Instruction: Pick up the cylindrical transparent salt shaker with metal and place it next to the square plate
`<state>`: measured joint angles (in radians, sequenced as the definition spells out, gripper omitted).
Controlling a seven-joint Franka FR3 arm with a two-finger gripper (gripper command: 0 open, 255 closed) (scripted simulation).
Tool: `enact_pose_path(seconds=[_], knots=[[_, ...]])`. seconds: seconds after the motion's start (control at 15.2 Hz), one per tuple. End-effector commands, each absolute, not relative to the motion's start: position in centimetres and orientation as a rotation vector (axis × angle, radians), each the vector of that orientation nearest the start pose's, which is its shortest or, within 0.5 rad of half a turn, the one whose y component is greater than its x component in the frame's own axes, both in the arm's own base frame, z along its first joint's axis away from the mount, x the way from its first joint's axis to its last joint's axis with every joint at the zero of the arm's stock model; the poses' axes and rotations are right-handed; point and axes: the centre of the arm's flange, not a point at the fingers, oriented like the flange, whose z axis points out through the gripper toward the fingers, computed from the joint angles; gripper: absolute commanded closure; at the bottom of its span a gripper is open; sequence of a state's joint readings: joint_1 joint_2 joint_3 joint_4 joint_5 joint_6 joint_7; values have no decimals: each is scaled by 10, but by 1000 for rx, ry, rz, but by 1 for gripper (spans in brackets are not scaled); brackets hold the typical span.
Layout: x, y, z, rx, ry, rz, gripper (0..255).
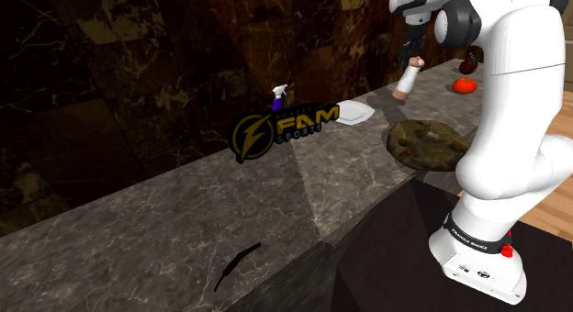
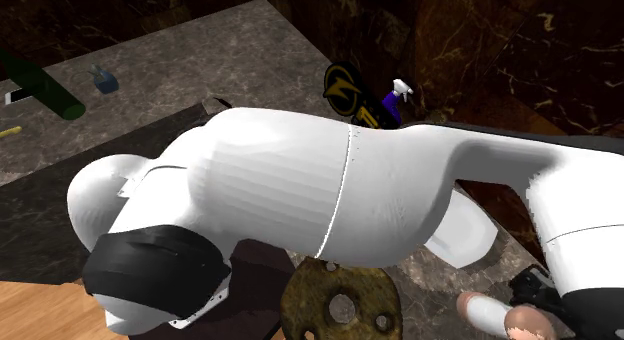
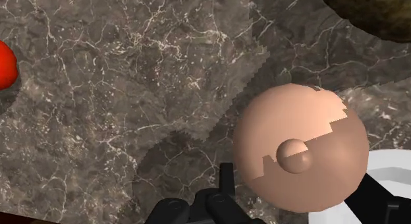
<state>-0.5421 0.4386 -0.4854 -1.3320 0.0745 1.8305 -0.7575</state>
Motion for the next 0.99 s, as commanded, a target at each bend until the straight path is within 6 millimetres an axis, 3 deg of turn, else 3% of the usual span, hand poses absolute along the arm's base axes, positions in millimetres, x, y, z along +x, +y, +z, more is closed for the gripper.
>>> enact_pose_path(seconds=[0.0,0.13,0.92], knots=[[416,-575,509,-3281,384,45,255],[416,-595,504,-3281,384,45,255],[416,-595,440,-3281,384,45,255]])
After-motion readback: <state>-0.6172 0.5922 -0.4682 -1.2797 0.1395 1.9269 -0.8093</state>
